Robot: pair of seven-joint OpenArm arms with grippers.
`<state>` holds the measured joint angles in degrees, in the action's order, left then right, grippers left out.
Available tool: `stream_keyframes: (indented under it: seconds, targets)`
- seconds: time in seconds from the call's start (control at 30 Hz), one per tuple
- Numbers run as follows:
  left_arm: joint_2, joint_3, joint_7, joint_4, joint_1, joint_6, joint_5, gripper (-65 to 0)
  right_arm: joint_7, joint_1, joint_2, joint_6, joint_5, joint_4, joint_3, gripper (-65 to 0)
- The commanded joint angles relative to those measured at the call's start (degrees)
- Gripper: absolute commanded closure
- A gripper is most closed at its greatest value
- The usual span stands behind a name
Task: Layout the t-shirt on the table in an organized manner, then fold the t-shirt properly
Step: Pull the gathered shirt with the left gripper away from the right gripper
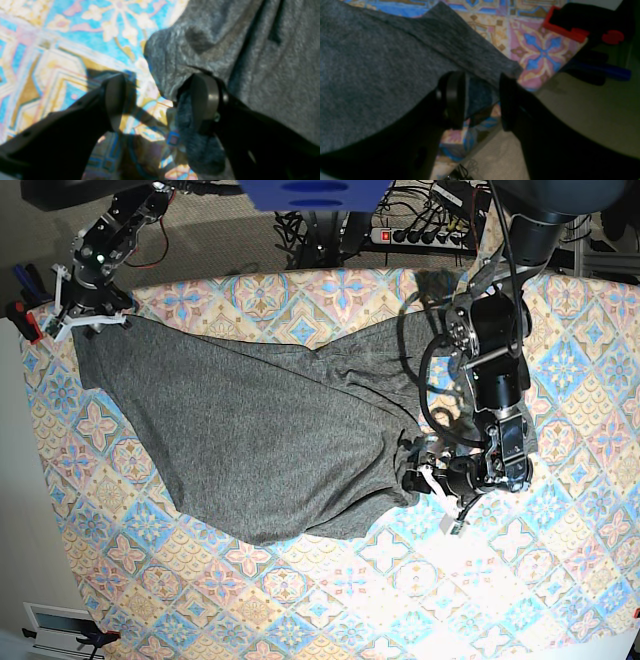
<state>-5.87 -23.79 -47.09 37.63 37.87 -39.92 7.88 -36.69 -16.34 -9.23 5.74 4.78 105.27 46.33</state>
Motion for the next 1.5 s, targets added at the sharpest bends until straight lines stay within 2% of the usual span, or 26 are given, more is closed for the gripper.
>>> stream_keyframes:
  seconds: [0.0, 0.13, 0.27, 0.37, 0.47, 0.8, 1.0, 1.13, 1.27, 1.37, 1.4, 1.47]
  targets:
    - [-0.2, 0.2, -1.5, 0.5, 2.5, -0.1, -0.3, -40.2, 1.2, 0.1, 0.6, -0.2, 0.2, 1.1, 0.1, -21.8]
    - [-0.3, 0.8, -4.1, 2.1, 3.1, -0.1, -5.1, -40.2, 1.1, 0.6, 0.6, -0.2, 0.2, 1.1, 0.0, -21.8]
    - [-0.3, 4.8, -9.6, 11.8, 0.9, -0.1, -11.0, -40.2, 1.1, 0.5, 0.6, -0.2, 0.2, 1.0, -1.7, -21.8]
    - [-0.2, 7.0, -10.2, 17.6, -1.3, -0.1, -11.9, -40.2, 1.1, 0.4, 0.6, -0.2, 0.2, 1.0, -3.1, -21.8]
    - [-0.2, 7.5, -9.4, 16.6, -1.8, -0.1, -11.8, -40.2, 1.1, 0.6, 0.6, -0.2, 0.2, 1.0, -3.2, -21.8]
    - [-1.4, 7.5, 0.5, 2.3, -2.5, -0.1, -11.8, -40.2, 1.1, 0.5, 0.6, -0.2, 0.2, 0.8, -3.4, -21.8]
    - [-0.6, 7.5, 2.5, -0.1, -2.6, -0.1, -11.8, -39.8, 1.1, 0.5, 0.6, -0.2, 0.2, 0.8, -3.4, -21.8]
    - [0.1, 7.5, 3.5, -0.3, -2.8, -0.1, -11.8, -31.7, 1.1, 0.5, 0.6, -0.2, 0.2, 1.1, -3.4, -21.8]
    - [1.9, 7.6, 4.5, -0.3, -3.1, -0.1, -11.6, -16.2, 1.1, 0.4, 0.6, -0.2, 0.1, 1.1, -3.4, -21.8]
    - [2.4, 7.6, 4.9, -0.3, -3.8, -0.1, -11.8, -7.2, 1.1, 0.3, 0.6, -0.2, 0.1, 1.1, -3.4, -21.8]
    - [2.6, 7.6, 5.4, -0.3, -3.8, -0.1, -11.8, -4.9, 1.1, 0.3, 0.6, -0.2, 0.1, 1.1, -3.4, -21.8]
    - [2.5, 7.5, 5.7, -0.3, -3.9, -0.1, -11.8, -4.3, 1.1, 0.3, 0.6, -0.2, 0.1, 1.1, -3.4, -21.8]
